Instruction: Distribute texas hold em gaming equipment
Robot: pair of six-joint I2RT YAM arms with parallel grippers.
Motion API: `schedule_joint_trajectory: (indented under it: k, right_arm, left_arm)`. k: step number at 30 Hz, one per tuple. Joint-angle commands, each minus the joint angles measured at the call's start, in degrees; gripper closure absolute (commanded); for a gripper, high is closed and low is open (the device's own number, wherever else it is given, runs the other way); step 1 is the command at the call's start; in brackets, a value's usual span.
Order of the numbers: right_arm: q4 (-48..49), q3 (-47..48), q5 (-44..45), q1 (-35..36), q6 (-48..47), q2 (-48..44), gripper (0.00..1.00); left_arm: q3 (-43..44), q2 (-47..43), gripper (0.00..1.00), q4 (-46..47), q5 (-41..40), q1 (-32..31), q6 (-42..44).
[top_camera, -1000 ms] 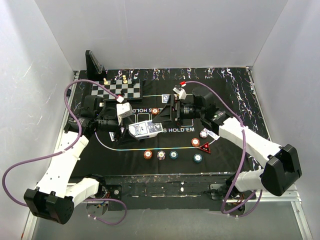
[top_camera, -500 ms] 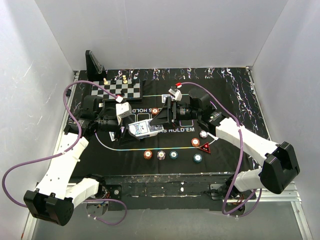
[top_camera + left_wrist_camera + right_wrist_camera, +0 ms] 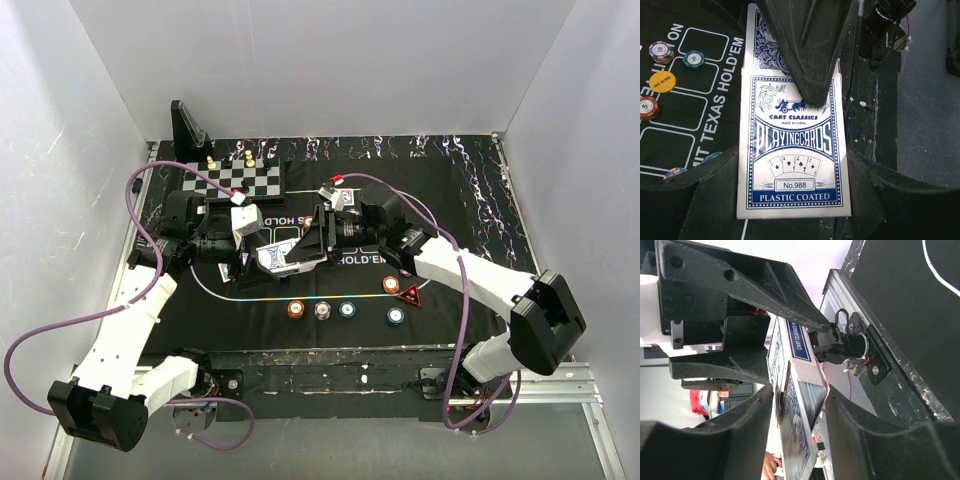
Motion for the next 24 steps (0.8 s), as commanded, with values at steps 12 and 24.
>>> schedule_joint_trajectory:
  k: [12, 24]
  right_arm:
    - [8.1, -0.4, 0.0, 0.9, 4.2, -0.6, 0.84]
    - [7.7, 0.5, 0.3, 1.3, 4.6, 1.0, 0.86]
  left_arm:
    - [3.2, -0.7, 0.40, -3.2, -2.0, 0.1, 4.7]
    - [3.5, -0.6, 0.13, -4.0, -0.4, 0.2, 5.5]
